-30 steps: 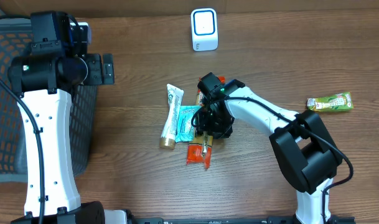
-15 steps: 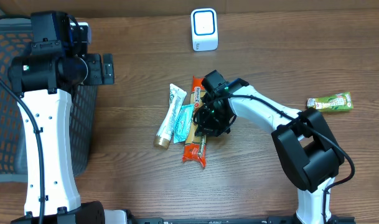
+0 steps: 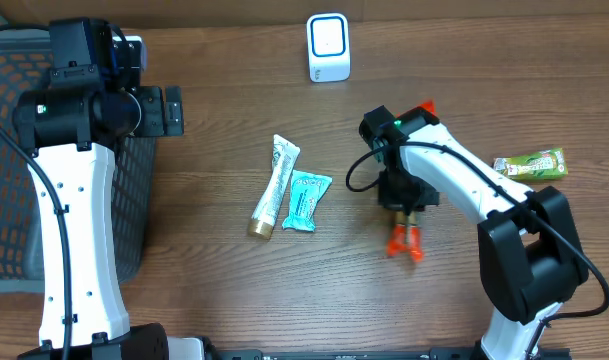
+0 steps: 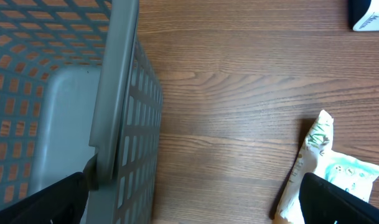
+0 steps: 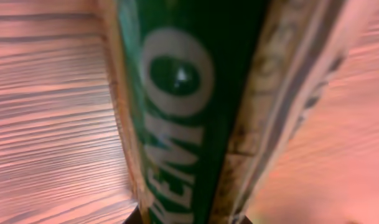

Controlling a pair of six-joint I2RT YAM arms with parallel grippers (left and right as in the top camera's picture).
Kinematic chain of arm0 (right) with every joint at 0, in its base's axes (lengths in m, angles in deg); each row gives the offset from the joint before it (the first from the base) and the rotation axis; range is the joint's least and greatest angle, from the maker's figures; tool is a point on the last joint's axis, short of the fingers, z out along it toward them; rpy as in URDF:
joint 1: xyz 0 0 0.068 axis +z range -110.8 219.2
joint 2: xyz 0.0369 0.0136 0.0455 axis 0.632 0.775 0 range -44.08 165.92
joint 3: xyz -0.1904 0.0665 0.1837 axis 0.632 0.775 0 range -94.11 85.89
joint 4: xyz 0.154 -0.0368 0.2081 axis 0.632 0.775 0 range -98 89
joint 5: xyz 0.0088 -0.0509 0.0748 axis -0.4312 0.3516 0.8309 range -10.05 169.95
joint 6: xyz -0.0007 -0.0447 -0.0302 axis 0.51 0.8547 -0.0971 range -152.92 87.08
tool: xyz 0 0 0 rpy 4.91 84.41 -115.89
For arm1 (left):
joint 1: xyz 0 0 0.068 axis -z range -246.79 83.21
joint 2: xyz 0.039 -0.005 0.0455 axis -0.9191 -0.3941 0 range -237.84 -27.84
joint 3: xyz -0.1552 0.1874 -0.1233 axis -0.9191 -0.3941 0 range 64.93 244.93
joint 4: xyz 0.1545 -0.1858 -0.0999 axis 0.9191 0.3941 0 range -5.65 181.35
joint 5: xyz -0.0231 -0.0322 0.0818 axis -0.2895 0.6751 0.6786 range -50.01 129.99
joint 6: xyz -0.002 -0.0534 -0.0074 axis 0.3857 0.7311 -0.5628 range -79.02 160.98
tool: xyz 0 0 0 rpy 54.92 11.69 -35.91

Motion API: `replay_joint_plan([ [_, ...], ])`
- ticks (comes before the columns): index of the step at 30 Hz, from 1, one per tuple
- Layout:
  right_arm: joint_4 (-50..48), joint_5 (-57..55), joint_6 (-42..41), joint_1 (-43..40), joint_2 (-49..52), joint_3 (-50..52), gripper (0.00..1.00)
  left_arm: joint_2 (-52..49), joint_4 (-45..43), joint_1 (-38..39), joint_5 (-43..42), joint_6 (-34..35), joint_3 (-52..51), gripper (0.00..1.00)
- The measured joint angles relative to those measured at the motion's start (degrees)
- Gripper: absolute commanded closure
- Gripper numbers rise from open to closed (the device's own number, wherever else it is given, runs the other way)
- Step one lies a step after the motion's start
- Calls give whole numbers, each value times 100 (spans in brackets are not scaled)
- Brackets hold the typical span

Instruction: Scan the item barcode

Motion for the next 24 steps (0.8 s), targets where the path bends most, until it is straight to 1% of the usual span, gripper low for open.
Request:
replay_joint_plan([
  [3,160,-723,-192,214,44,109,96,0,0,0,0,0,0,1],
  [7,122,-1137,-273,444,269,136,96,0,0,0,0,0,0,0],
  [8,103,-1211,-269,505,315,136,93,0,0,0,0,0,0,0],
  [10,103,-1268,-269,592,350,136,80,0,0,0,0,0,0,1],
  [13,46,-1298,-306,748,363,136,64,0,0,0,0,2,0,0],
  [19,-140,-1176,-417,1237,369,136,57,0,0,0,0,0,0,0],
  [24,-304,-776,-442,1578,369,131,56,0,0,0,0,0,0,0],
])
